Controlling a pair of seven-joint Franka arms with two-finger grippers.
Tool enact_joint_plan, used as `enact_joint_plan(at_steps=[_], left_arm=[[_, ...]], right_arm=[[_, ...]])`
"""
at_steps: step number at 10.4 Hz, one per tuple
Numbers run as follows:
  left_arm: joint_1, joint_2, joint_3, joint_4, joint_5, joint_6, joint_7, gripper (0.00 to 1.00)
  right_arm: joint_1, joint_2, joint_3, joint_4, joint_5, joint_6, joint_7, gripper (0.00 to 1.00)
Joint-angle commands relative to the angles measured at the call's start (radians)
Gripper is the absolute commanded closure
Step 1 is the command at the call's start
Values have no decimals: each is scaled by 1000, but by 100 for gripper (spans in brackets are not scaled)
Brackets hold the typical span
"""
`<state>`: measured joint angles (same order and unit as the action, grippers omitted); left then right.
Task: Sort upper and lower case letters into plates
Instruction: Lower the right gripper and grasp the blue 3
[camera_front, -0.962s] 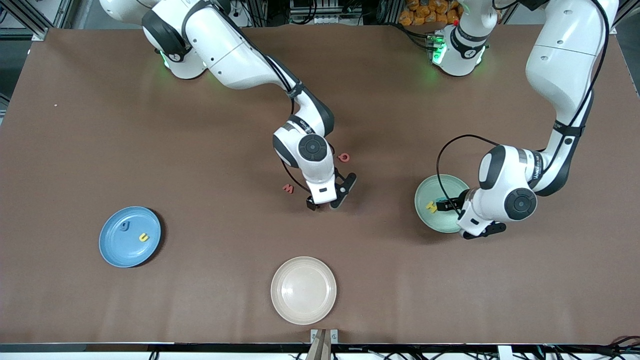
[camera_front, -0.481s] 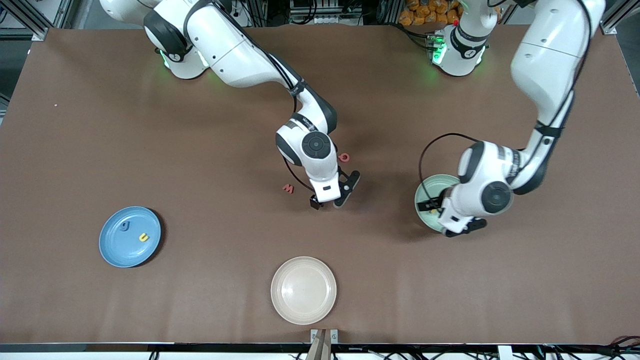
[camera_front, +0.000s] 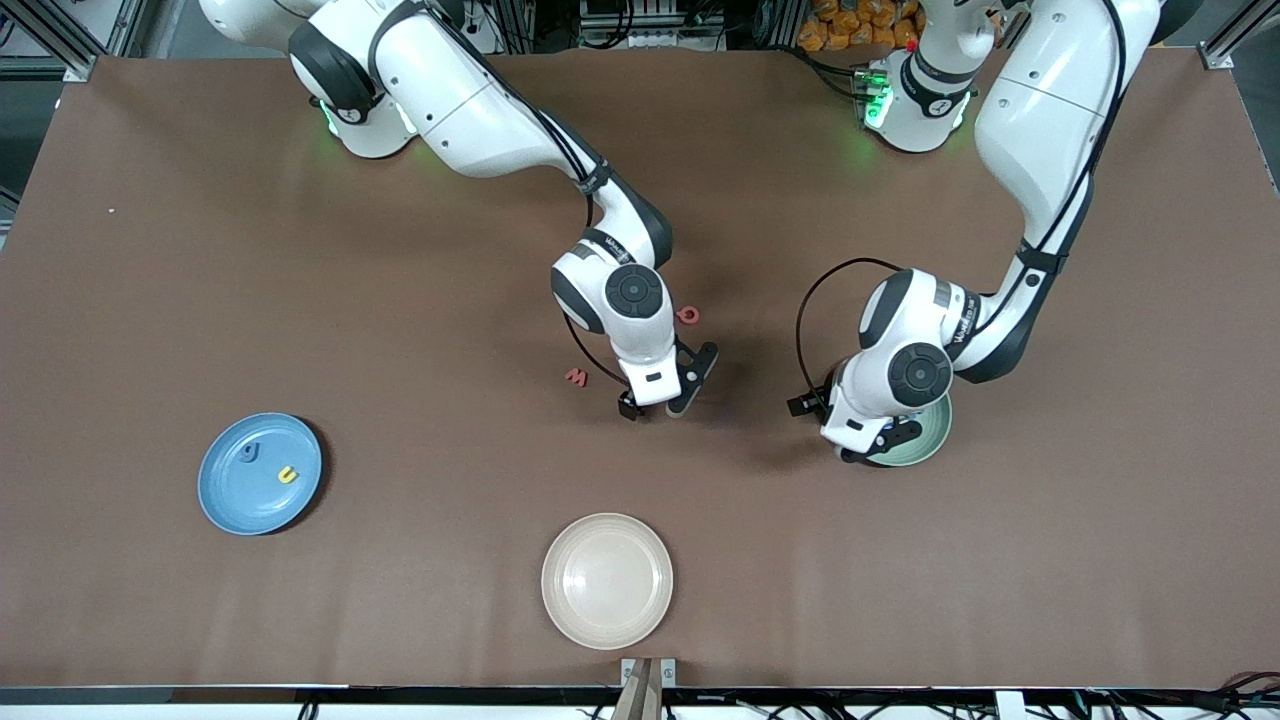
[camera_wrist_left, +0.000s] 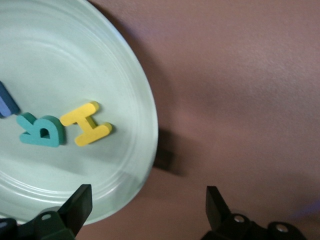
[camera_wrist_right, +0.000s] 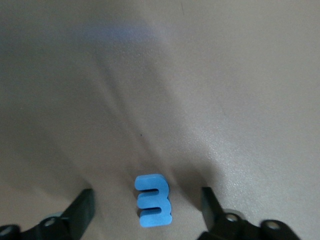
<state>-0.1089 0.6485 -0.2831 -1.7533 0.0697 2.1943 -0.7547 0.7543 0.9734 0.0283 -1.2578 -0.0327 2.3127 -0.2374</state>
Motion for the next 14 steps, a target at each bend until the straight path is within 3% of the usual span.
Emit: enact_joint_plan(at_steps=[1,6,9,11,14], left_arm=[[3,-1,1,-2,-18,8,-8,0],[-6,-3,-25,0,-19,8,-81,0],[-64,-12,-65,1,-24,8,-224,0],[-71,-12,-139,1,-54,13,-317,0],[-205,8,-153,-3,-56,85,-559,0]], right_arm=[[0,15,-2,31,-13,-33,-7,100],[-23,-28,-4,31,-9,-58,4,100],[-142,-111,-37,25,-3,-157,78,100],[-206,-150,-123,28,-1,-246,99,100],[-234,-173,-331,-6,5,-338,213,100]])
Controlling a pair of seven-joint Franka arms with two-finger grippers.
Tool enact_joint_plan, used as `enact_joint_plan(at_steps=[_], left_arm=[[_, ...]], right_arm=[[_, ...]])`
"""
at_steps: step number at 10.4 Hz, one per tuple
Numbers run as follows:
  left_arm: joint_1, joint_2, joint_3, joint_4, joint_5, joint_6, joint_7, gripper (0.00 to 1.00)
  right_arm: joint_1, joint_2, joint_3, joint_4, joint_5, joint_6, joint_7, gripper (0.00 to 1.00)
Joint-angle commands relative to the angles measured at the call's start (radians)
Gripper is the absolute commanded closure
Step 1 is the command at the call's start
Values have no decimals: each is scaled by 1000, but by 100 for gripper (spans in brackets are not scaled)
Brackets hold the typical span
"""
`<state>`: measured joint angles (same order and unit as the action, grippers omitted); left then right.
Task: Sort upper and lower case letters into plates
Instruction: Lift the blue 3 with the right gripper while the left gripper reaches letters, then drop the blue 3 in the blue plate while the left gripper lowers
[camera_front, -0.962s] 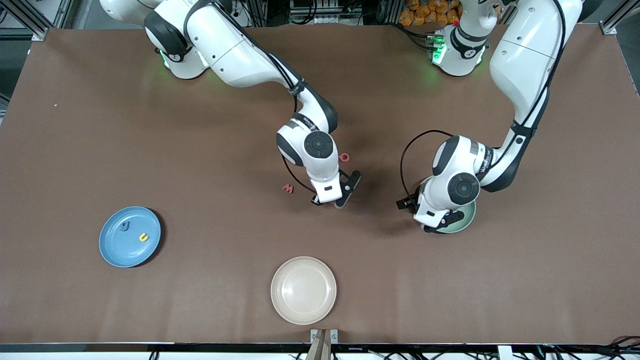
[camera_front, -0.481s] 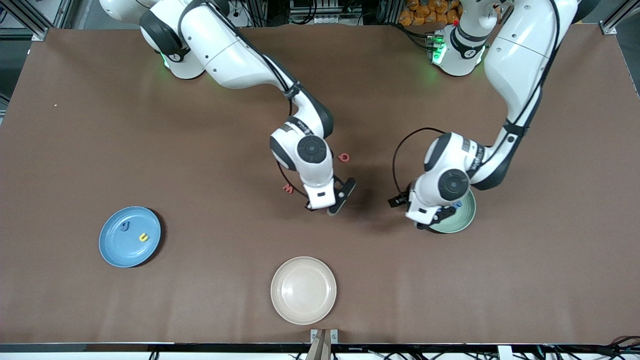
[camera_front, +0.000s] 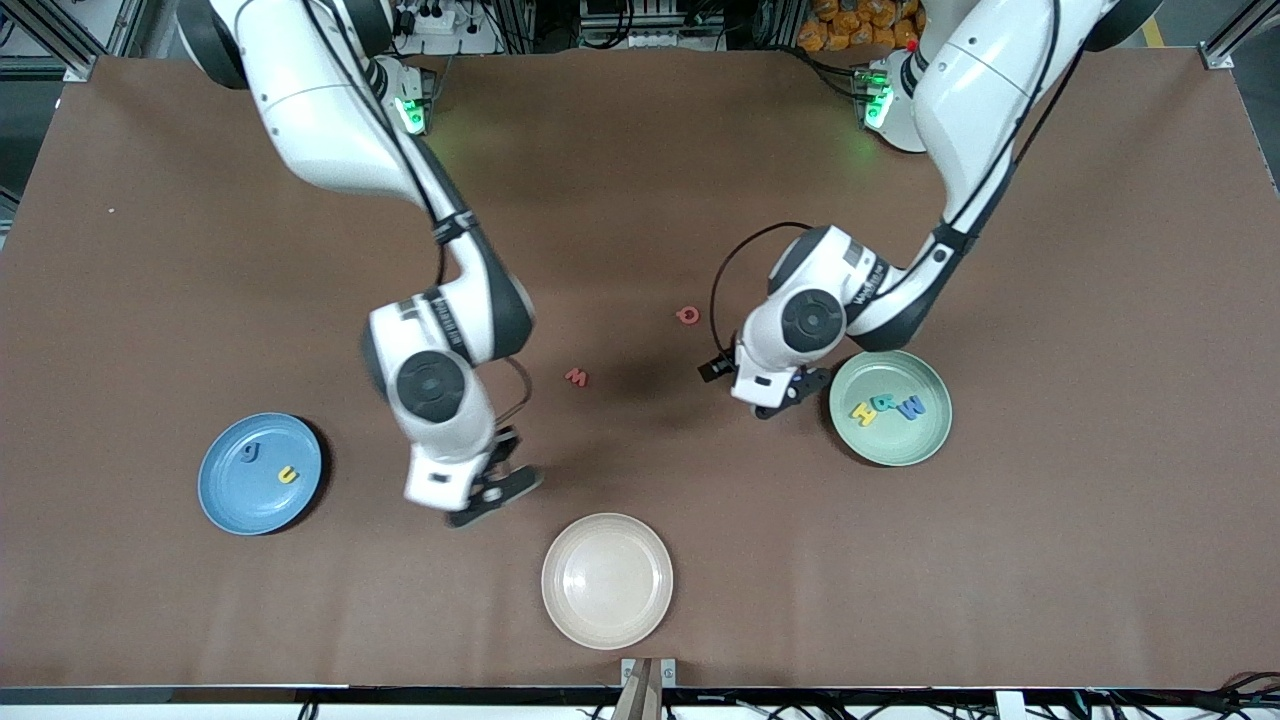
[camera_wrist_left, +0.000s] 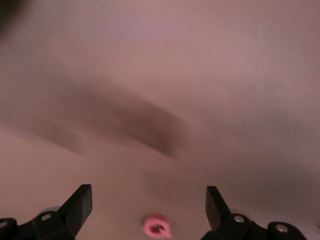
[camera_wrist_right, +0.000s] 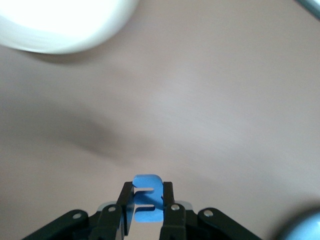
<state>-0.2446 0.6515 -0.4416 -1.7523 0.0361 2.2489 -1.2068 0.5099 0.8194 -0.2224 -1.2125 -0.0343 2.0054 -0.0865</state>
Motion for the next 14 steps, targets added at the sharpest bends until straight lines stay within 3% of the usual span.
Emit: enact_joint_plan(at_steps=[1,3,5,8,9,10,11,14], left_arm=[[-97,13,6,-10,-22,52,-147,0],[-120,33,6,-60,-22,119,-165,0],[-120,33,6,-140,-22,230,-171,0],[-120,31,6,-162,-22,230,-177,0],[-122,31,6,-164,-22,230,-191,0],[-122,31,6,-164,-22,230,-206,0],[-125,30,6,-170,-22,230,-212,0],[-125,28,4,-176,-22,230,-250,5]], right_arm=[[-29,-22,-103,-86,13,-33,74,100],[-193,-20,-98,-98,115,-34,27,100],[-272,-13,-98,-102,126,-17,-33,100],[-330,-6,-98,-107,123,45,-96,100],[-367,7,-97,-108,128,80,-146,79],[-392,9,-91,-111,132,99,-176,18],[-392,6,-86,-117,133,89,-176,0],[-380,-8,-51,-119,172,73,-171,0]])
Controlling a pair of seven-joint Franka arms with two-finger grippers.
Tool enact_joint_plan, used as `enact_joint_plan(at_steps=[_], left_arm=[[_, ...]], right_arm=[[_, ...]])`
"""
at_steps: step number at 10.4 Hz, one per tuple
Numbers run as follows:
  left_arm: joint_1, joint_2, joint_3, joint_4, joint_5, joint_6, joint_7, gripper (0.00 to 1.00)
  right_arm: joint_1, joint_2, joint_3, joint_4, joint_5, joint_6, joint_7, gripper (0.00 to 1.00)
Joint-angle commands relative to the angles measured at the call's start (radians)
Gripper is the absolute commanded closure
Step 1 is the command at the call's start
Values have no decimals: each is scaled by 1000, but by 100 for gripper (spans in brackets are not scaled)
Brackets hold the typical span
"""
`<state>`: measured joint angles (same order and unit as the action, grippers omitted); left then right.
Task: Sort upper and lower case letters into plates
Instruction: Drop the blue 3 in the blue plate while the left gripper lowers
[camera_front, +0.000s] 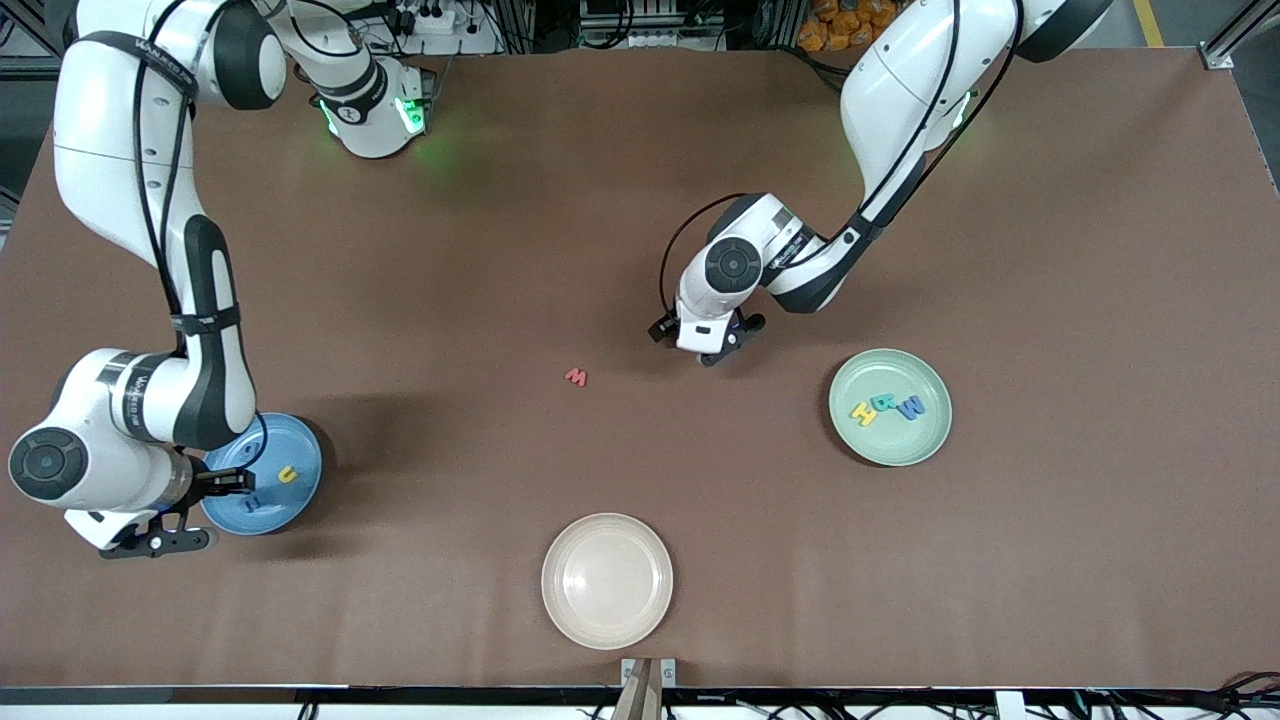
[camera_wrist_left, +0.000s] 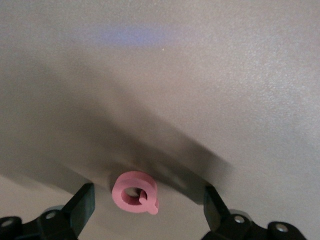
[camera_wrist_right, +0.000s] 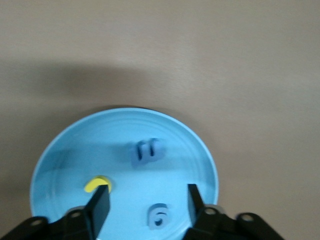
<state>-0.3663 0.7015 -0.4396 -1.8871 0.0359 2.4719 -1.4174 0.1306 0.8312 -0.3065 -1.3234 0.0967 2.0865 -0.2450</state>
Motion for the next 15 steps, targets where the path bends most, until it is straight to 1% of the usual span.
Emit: enact_joint_plan(at_steps=[1,3,4,5,6,7,9,11,12,13,15], left_arm=[[-3,-25,2,-41,-22,6,-41,8],[-3,-23,1,-41,-22,6,-46,15],[-3,-25,-2,-43,-24,6,-49,15],[-3,-28,-7,-47,-24,4,-57,18],[-2,-28,-7,-47,-24,4,-61,30],[-2,-27,-7,-46,-22,4,-61,38],[-3,-28,-7,-46,-22,2,-61,44],[-2,-28,-7,-46,-22,4,-61,48],[-2,-28,-7,-44,-22,4,-61,53],[-2,-28,-7,-44,-22,4,-61,53],[-2,-30,-5,-44,-21,1,-46,45]], right_arm=[[1,-20,47,-8,76,-16,-13,0],[39,-26,66,-8,97,-42,-8,0],[67,-29,67,-8,97,-57,-5,0],[101,-30,66,-8,100,-68,4,0],[136,-30,66,-7,98,-72,18,0],[176,-30,66,-7,98,-71,18,0],[248,-30,64,1,87,-60,13,0],[261,-30,66,1,95,-43,-2,0],[268,-32,67,1,97,-43,-8,0],[283,-32,67,3,100,-43,-7,0],[320,-34,69,4,100,-43,-5,0]])
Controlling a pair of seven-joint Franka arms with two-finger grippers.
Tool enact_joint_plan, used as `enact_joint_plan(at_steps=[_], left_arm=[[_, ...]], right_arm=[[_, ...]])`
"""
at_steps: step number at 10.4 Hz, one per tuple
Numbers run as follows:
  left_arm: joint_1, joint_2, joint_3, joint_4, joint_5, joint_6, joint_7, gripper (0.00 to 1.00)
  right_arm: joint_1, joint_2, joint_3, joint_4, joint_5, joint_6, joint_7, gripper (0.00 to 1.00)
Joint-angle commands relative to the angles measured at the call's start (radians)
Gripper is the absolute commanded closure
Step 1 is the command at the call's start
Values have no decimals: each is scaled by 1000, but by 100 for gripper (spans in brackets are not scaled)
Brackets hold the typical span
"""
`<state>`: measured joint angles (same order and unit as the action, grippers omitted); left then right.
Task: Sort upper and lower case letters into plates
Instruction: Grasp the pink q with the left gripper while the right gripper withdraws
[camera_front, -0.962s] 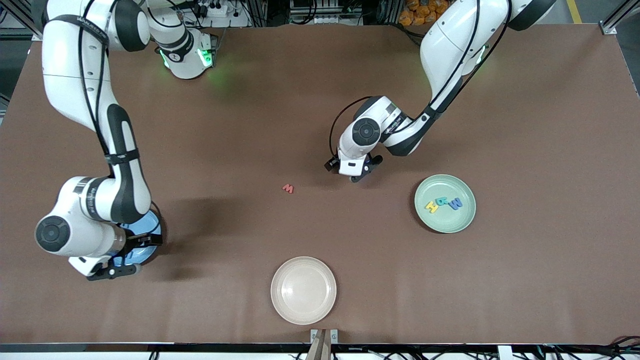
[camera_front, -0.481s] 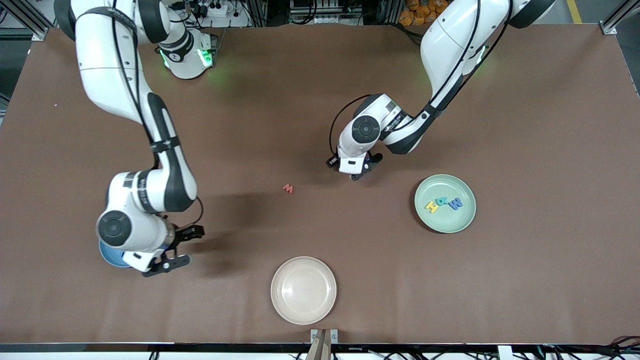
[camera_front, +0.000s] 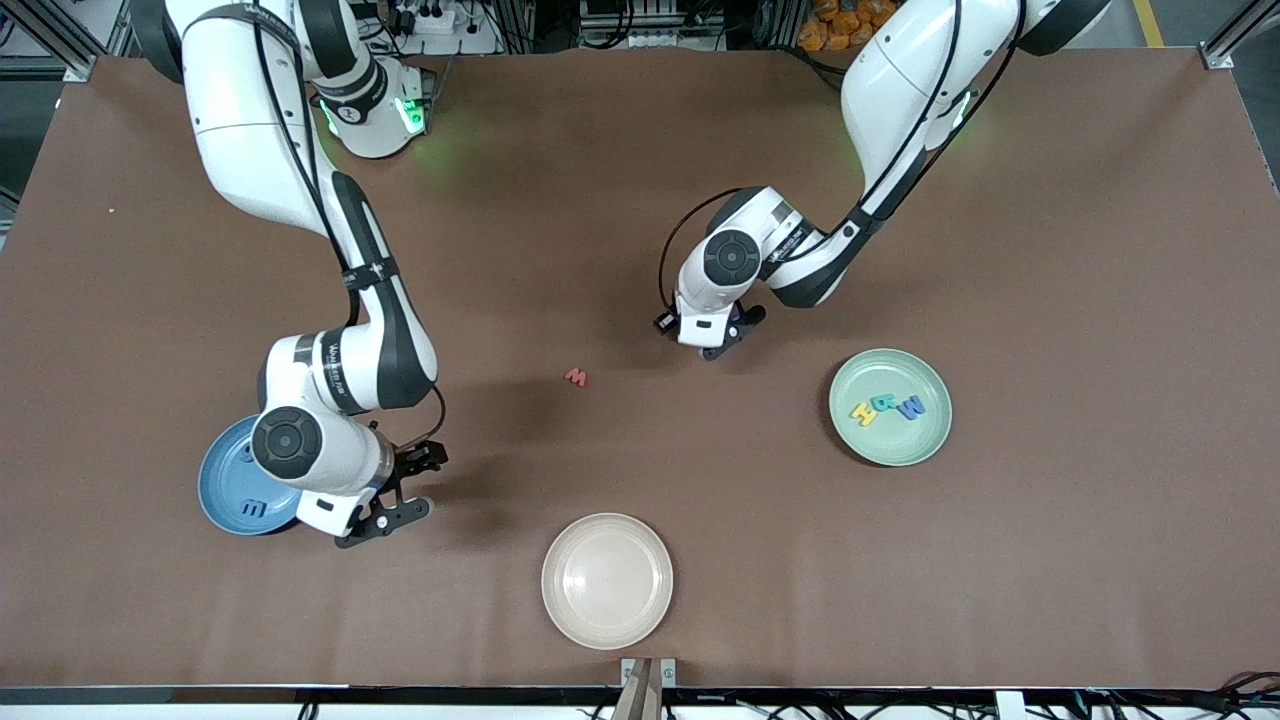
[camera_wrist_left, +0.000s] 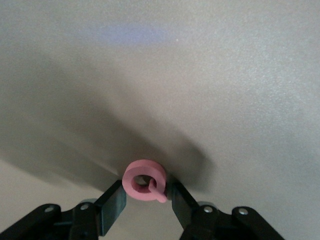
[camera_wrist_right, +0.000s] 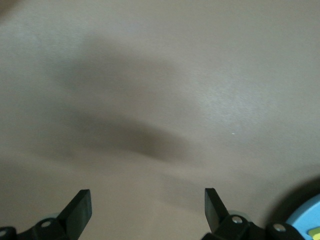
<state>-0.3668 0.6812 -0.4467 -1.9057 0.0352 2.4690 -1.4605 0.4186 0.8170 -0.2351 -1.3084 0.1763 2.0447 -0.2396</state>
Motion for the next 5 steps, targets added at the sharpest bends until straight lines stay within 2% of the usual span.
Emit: enact_joint_plan(at_steps=[1,5], left_arm=[[5,-8,2,-26,-17,4,2,45],[15,-20,5,-26,-6,-27,2,45]], right_arm=[[46,-19,-3,-11,19,-3,-12,0],[83,-18,-4,-9,19,0,-13,0]])
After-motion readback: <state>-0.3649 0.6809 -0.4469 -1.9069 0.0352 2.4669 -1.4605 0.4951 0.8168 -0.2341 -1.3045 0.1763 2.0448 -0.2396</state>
